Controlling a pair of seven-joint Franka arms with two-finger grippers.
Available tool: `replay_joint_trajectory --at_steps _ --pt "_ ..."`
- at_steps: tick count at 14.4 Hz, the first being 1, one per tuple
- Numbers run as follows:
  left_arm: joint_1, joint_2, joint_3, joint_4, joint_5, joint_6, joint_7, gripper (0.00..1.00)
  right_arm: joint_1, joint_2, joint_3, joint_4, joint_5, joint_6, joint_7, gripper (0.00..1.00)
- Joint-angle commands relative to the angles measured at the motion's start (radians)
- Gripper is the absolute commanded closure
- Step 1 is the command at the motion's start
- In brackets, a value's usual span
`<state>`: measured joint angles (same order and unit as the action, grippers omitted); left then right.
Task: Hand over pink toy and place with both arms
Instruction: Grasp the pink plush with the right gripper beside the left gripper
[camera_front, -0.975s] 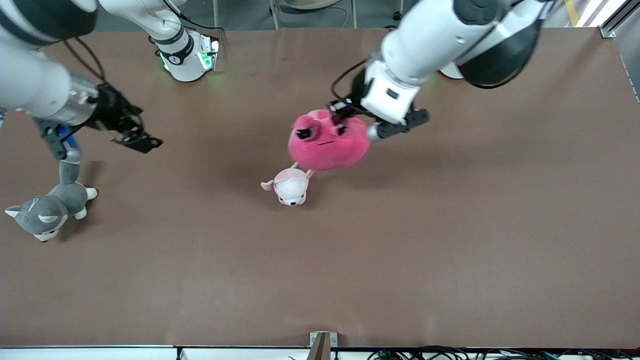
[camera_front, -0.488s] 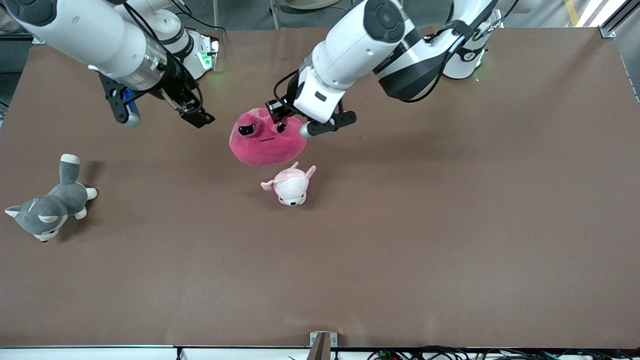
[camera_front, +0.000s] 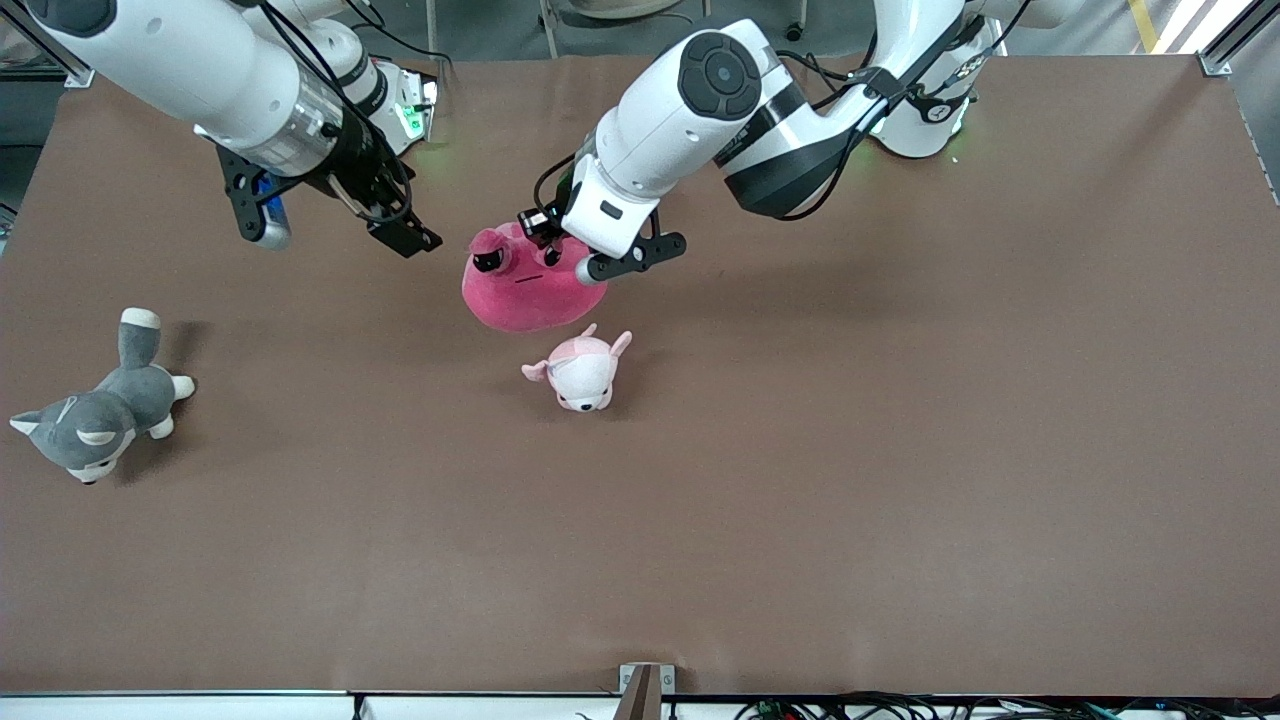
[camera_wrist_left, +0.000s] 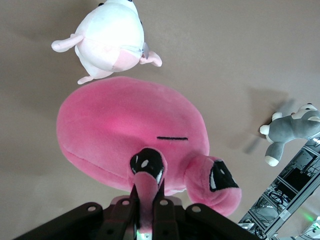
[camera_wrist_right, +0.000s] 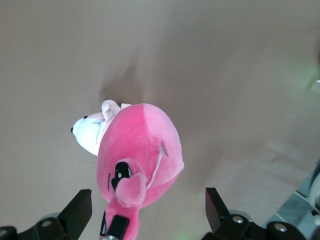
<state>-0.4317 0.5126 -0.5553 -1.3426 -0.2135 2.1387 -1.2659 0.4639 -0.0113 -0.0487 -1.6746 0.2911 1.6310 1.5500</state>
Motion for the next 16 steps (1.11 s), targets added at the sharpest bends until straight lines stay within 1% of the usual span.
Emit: replay_joint_trajectory --at_steps 1,5,8,9,10,11,12,13,14,16 --pt "-0.013 0.009 0.005 0.030 0.022 0.000 -0.029 0.90 0.035 0.014 -0.010 -0.036 0.017 0.056 0.018 0.00" --pt "-0.012 0.009 0.005 0.030 0.022 0.000 -0.029 0.90 0.071 0.017 -0.011 -0.109 0.013 0.151 0.018 0.00" --pt "-0.013 0.009 0.005 0.030 0.022 0.000 -0.029 0.90 0.090 0.019 -0.010 -0.152 0.011 0.194 0.018 0.01" --pt "-0.012 0.007 0.005 0.030 0.022 0.000 -0.029 0.90 0.091 0.024 -0.010 -0.155 0.013 0.199 0.018 0.08" --pt "-0.012 0.007 0.005 0.030 0.022 0.000 -0.029 0.90 0.091 0.027 -0.010 -0.154 0.013 0.197 0.018 0.20" --pt "-0.012 0.007 0.005 0.030 0.022 0.000 -0.029 0.90 0.091 0.028 -0.008 -0.154 0.014 0.197 0.016 0.31" --pt "-0.012 0.007 0.005 0.030 0.022 0.000 -0.029 0.90 0.091 0.028 -0.008 -0.154 0.016 0.199 0.016 0.46" --pt "-0.012 0.007 0.005 0.030 0.022 0.000 -0.029 0.90 0.091 0.030 -0.008 -0.154 0.017 0.201 0.016 0.58" --pt "-0.012 0.007 0.005 0.030 0.022 0.000 -0.029 0.90 0.093 0.031 -0.008 -0.152 0.019 0.201 0.016 0.69" --pt "-0.010 0.007 0.005 0.030 0.022 0.000 -0.029 0.89 0.093 0.033 -0.008 -0.152 0.020 0.201 0.016 0.93"
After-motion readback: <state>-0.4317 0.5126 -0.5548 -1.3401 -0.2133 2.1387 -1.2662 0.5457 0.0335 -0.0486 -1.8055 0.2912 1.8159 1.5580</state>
